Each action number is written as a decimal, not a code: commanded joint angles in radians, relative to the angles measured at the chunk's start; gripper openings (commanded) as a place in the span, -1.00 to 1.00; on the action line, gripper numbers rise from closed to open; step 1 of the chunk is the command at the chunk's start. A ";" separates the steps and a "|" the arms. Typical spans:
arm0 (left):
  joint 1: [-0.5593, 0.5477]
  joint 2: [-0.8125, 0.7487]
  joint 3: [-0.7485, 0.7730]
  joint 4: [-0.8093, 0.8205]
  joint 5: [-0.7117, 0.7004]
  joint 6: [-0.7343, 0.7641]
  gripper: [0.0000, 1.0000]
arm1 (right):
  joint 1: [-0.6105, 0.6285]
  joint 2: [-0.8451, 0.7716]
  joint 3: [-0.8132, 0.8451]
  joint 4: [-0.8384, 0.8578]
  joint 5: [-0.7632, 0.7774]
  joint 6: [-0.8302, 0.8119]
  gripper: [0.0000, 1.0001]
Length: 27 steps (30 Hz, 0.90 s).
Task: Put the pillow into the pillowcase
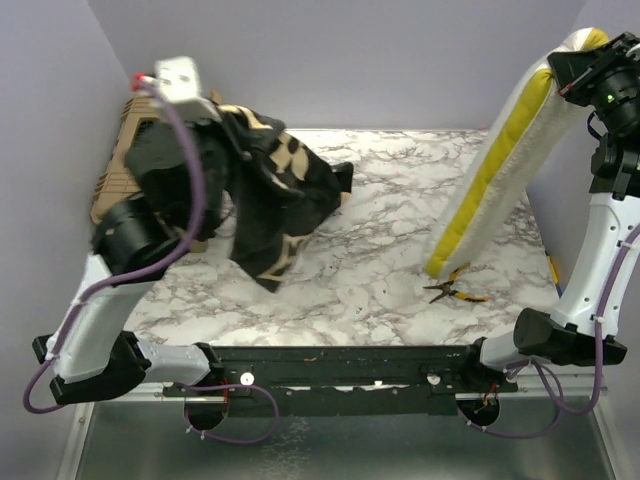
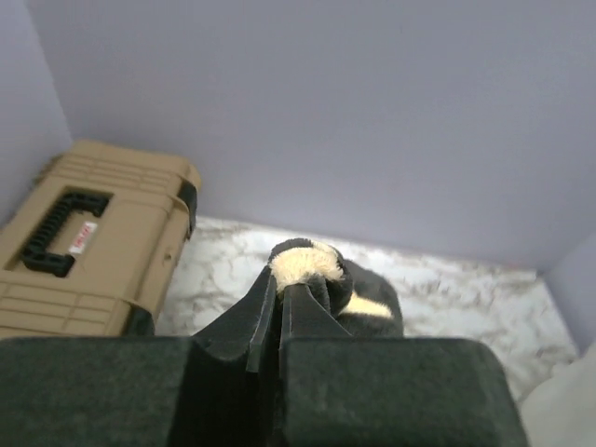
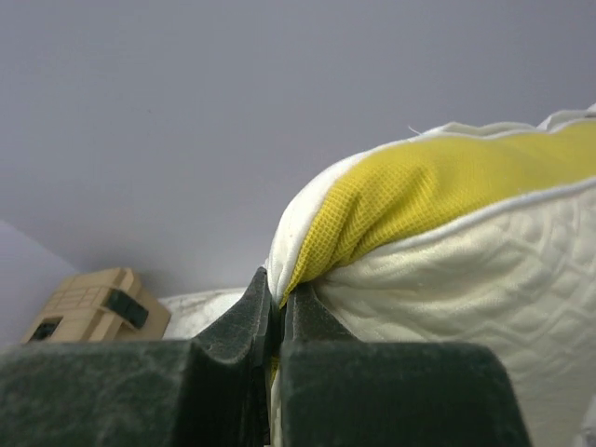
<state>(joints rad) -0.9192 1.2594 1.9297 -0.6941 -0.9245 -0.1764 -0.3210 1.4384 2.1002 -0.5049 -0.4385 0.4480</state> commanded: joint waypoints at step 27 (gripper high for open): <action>-0.011 0.519 0.179 -0.107 0.253 -0.141 -1.00 | 0.003 0.026 0.229 0.009 -0.265 -0.001 -1.00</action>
<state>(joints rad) -0.9314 1.8874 2.0815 -0.8555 -0.6109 -0.2783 -0.3191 1.4647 2.2711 -0.5835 -0.6487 0.4431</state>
